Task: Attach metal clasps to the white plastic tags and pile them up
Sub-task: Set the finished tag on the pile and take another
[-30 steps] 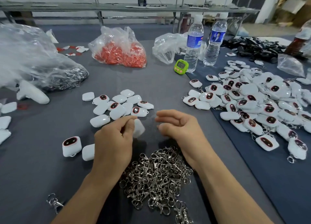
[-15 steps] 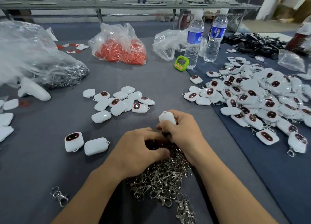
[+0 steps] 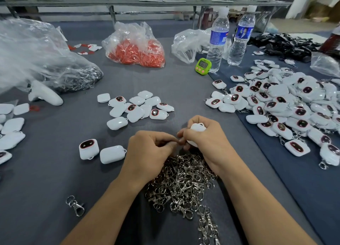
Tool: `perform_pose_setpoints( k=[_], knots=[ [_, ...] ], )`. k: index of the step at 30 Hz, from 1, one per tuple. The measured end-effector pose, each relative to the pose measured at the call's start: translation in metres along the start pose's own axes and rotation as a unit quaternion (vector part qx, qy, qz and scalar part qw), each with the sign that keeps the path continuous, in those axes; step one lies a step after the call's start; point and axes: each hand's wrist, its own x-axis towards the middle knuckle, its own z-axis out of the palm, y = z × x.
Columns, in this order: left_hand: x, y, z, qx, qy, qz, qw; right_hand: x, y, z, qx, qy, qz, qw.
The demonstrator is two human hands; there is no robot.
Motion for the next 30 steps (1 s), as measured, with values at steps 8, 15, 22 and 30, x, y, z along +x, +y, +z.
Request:
perform_pose_setpoints(
  k=[8, 15, 22, 30],
  knots=[
    [0.005, 0.000, 0.003, 0.083, -0.097, 0.021, 0.992, 0.000, -0.001, 0.000, -0.004, 0.007, 0.003, 1.000],
    [0.006, -0.008, 0.003, -0.047, 0.063, -0.044, 0.996, 0.000, 0.000, -0.002, -0.056, -0.011, -0.017, 0.998],
    [0.015, -0.013, -0.003, -0.302, 0.133, -0.149, 0.932, -0.005, -0.001, 0.005, -0.173, -0.017, -0.042, 0.984],
    [0.014, -0.011, 0.004, -0.301, 0.119, -0.102, 0.941, -0.016, 0.000, 0.020, -0.282, 0.008, -0.074, 0.957]
  ],
)
